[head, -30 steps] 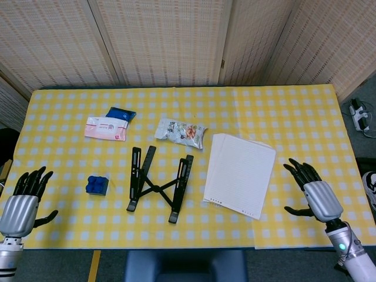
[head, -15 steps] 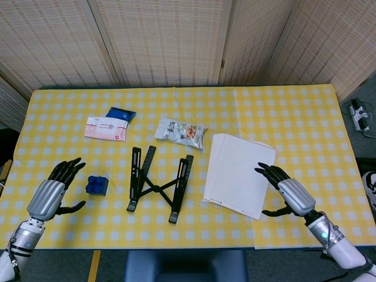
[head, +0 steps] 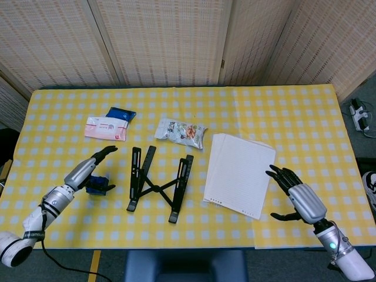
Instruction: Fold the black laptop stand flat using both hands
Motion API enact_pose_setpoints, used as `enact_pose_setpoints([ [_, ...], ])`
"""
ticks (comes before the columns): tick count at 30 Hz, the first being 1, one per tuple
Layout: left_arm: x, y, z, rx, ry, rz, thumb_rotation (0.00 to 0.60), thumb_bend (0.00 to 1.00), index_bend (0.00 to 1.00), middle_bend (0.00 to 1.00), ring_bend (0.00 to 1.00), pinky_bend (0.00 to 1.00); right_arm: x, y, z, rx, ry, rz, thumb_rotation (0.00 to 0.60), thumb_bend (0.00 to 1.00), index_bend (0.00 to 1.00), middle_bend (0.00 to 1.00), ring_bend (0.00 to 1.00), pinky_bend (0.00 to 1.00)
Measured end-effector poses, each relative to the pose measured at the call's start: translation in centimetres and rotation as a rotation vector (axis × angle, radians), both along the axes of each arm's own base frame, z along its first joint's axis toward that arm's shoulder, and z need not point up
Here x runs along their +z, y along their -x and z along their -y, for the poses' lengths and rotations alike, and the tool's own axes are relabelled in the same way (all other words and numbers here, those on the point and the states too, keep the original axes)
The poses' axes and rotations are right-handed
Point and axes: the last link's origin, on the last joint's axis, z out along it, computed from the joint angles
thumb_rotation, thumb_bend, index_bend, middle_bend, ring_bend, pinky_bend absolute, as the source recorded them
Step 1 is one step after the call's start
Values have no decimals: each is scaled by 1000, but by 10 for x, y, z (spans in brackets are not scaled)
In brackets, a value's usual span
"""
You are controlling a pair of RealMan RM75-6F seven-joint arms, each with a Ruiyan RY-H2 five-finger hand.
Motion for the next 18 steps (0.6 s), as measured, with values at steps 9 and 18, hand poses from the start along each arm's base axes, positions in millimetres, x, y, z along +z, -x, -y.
enact_pose_setpoints([
  [9, -23, -12, -36, 188, 148, 228, 600, 248, 12, 95, 69, 127, 2, 2, -3, -13, 18, -15, 600, 93, 0, 20, 67, 0],
  [18, -37, -17, -46, 318, 270, 506, 600, 250, 220, 288, 258, 289, -1, 3, 2, -24, 11, -21, 600, 93, 0, 20, 68, 0],
])
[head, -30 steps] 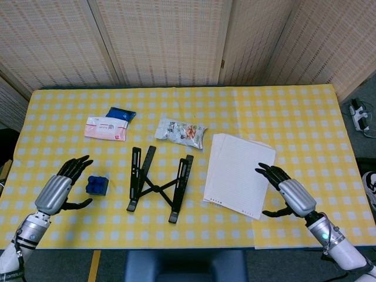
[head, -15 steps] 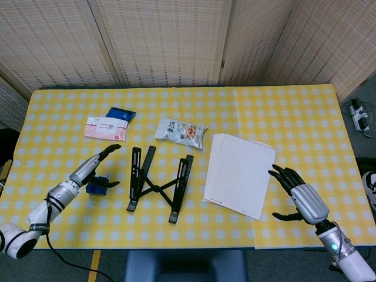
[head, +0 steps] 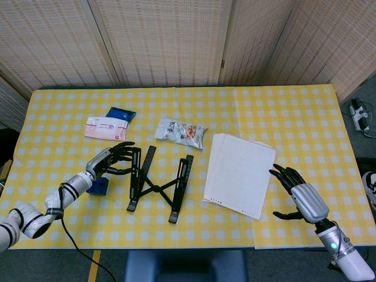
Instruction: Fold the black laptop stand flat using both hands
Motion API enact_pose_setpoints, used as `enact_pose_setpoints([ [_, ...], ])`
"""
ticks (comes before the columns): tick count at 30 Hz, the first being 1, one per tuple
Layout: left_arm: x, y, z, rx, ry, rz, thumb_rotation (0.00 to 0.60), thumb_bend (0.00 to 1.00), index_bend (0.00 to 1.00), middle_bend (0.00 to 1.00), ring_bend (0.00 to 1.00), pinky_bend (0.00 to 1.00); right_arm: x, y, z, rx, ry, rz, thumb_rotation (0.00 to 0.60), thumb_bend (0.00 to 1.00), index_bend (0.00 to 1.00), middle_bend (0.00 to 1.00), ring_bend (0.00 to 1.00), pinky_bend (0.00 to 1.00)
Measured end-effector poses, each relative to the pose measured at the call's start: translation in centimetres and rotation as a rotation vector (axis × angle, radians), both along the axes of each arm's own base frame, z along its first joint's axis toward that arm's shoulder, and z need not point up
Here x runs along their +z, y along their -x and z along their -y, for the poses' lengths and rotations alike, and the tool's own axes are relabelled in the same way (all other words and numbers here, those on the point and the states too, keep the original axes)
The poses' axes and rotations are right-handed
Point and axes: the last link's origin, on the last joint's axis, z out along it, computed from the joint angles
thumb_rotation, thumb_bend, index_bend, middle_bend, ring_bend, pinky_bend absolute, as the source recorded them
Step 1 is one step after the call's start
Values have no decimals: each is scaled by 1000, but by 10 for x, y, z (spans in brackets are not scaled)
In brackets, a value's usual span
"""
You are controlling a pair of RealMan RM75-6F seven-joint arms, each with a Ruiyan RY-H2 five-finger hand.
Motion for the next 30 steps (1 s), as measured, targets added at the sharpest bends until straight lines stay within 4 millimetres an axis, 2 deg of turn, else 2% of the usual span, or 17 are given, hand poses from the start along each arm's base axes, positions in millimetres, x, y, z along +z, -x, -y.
enact_pose_setpoints([
  [8, -4, 3, 11, -78, 51, 71, 600, 251, 226, 294, 245, 286, -5, -9, 15, 22, -42, 10, 600, 94, 0, 21, 68, 0],
  [19, 4, -4, 46, -146, 106, 147, 600, 250, 210, 294, 237, 287, -17, -37, 48, 85, -120, 39, 600, 93, 0, 22, 76, 0],
  [30, 12, -9, 79, -211, 154, 158, 600, 250, 199, 294, 232, 300, -32, -57, 72, 91, -212, 84, 600, 94, 0, 32, 83, 0],
])
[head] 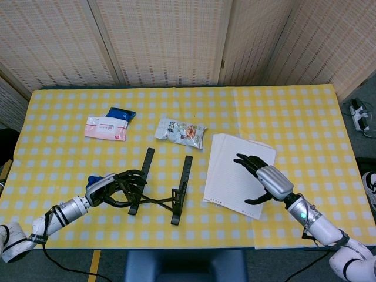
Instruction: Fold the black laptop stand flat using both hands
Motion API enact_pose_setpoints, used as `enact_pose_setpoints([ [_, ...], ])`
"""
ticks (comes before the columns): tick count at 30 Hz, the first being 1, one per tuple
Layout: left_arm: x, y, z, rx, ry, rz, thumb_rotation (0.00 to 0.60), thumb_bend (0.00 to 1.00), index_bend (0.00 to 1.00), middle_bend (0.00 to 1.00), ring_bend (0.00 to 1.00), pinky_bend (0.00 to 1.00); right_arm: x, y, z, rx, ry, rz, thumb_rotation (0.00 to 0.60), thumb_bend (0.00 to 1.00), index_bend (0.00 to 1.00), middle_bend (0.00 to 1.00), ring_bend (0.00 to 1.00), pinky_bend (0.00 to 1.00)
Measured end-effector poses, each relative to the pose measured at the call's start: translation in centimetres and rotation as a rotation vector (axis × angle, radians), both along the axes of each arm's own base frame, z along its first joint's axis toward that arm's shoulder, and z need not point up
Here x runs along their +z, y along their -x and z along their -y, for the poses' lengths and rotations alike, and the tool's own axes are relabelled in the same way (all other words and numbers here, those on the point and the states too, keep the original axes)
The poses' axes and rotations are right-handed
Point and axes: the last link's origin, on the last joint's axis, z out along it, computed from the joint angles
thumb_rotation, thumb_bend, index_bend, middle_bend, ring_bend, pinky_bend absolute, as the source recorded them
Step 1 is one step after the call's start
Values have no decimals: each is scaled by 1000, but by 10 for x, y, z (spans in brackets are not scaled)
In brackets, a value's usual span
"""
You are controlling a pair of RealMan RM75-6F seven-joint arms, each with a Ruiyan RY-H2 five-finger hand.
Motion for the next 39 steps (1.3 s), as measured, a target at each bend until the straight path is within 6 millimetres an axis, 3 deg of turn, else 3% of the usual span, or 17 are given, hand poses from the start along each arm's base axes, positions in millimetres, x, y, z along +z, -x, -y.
enact_pose_setpoints([
  [13, 6, -5, 31, -48, 19, -7, 600, 251, 174, 294, 231, 302, -25, -31, 10, 33, -195, 125, 600, 93, 0, 47, 90, 0],
  [24, 5, -13, 45, -38, 40, -4, 600, 250, 163, 294, 218, 299, -44, -59, 1, 49, -428, 292, 600, 97, 0, 57, 99, 0],
  [31, 5, -12, 46, -44, 41, -23, 600, 251, 163, 294, 211, 289, -68, -82, 1, 99, -567, 410, 600, 105, 0, 57, 102, 0],
  [39, 4, -8, 45, -30, 38, -29, 600, 250, 165, 294, 211, 288, -97, -96, 6, 64, -667, 535, 600, 121, 0, 60, 113, 0],
])
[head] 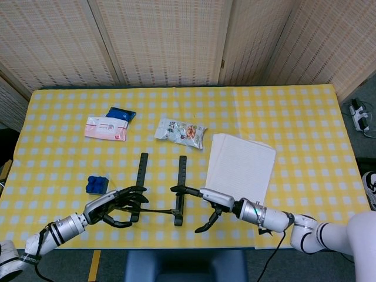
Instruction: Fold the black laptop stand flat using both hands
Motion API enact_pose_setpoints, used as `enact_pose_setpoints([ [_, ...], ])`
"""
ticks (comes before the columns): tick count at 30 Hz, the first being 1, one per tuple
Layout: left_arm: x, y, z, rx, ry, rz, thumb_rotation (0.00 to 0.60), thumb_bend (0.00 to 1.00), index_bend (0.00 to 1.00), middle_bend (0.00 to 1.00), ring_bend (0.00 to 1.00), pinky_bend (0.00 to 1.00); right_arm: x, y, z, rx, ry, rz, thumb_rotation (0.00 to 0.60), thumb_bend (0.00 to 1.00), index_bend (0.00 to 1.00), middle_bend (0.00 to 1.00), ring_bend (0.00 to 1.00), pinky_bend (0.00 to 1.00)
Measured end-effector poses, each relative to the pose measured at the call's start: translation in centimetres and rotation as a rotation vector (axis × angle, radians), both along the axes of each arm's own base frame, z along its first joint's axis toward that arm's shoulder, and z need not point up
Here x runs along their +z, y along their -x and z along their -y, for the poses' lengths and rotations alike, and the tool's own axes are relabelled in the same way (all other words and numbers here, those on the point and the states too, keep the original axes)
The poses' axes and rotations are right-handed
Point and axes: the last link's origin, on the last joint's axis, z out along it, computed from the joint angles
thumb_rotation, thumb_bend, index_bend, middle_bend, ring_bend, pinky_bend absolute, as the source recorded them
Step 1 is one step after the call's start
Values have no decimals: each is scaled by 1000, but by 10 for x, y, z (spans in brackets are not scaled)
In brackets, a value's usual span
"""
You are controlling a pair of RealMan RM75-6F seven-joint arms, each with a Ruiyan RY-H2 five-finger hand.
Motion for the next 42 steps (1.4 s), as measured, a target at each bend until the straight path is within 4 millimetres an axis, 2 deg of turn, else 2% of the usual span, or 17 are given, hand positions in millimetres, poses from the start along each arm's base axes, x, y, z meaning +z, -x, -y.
enact_pose_setpoints([
  [10, -1, 3, -2, 6, 4, -3, 600, 251, 167, 294, 209, 282, -29, -9, 8, -42, -74, 66, 600, 125, 0, 80, 142, 0],
  [31, -2, 1, 0, -7, 14, 7, 600, 250, 166, 294, 202, 283, -56, 9, -11, -206, -289, 92, 600, 130, 0, 85, 142, 0],
  [42, -5, -1, -1, -9, 17, 7, 600, 250, 166, 294, 197, 283, -62, 17, -21, -324, -419, 128, 600, 132, 0, 88, 136, 0],
])
